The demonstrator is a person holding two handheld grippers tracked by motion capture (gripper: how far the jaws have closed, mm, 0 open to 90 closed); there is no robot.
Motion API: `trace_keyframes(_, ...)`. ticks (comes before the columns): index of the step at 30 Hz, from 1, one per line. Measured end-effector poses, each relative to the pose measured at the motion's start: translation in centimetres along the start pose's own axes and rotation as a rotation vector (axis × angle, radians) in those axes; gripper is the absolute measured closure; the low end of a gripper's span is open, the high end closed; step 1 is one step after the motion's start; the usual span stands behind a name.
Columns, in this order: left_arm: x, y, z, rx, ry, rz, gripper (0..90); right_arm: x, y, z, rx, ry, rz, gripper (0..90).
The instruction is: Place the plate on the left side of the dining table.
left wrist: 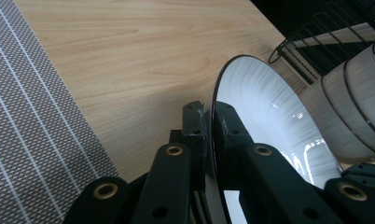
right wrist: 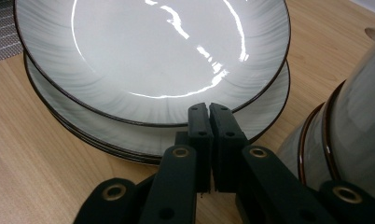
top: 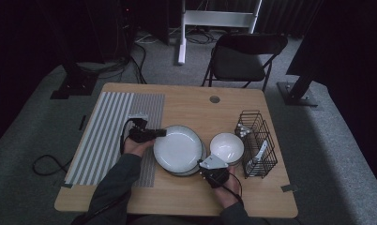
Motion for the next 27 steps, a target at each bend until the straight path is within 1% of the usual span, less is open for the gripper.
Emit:
trace_keyframes(4, 0.2, 0.0, 0.1, 0.028, 0.022, -0.004, 84.8, 0.1, 0.0, -0.1, -0.003, 0.006, 0.000, 86.3)
trace_keyframes(5, 0.4, 0.0, 0.1, 0.028, 0.028, 0.003, 84.8, 0.2, -0.1, -0.1, -0.004, 0.007, 0.000, 86.2)
trace_keyframes(8, 0.6, 0.0, 0.2, 0.029, 0.036, 0.001, 84.6, 0.2, -0.1, -0.1, -0.004, 0.009, 0.000, 86.1)
trace_keyframes(13, 1.1, -0.1, 0.4, 0.026, 0.051, 0.007, 84.2, 0.4, -0.1, -0.2, -0.001, 0.014, 0.001, 85.7)
trace_keyframes(15, 1.5, -0.1, 0.4, 0.031, 0.058, 0.013, 83.9, 0.5, 0.0, -0.2, -0.003, 0.017, 0.001, 85.5)
trace_keyframes(20, 2.0, -0.2, 0.4, 0.033, 0.071, 0.012, 83.5, 0.8, 0.0, -0.3, -0.005, 0.021, 0.001, 85.2)
trace_keyframes(23, 2.4, -0.3, 0.5, 0.037, 0.084, -0.001, 83.3, 0.9, 0.1, -0.3, -0.001, 0.027, 0.002, 85.2)
trace_keyframes(27, 3.0, -0.5, 0.7, 0.045, 0.101, 0.002, 83.2, 1.0, 0.2, -0.3, -0.003, 0.029, 0.004, 85.0)
Point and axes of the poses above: each handheld gripper's, and its own axes: x roughly backward along the jaws, z roughly out of its top, y roughly to its right, the point moved 2 cm from there along -x, roughly forward along the jaws, and after that the axes turned 15 degrees about -x, right-handed, at the moved point
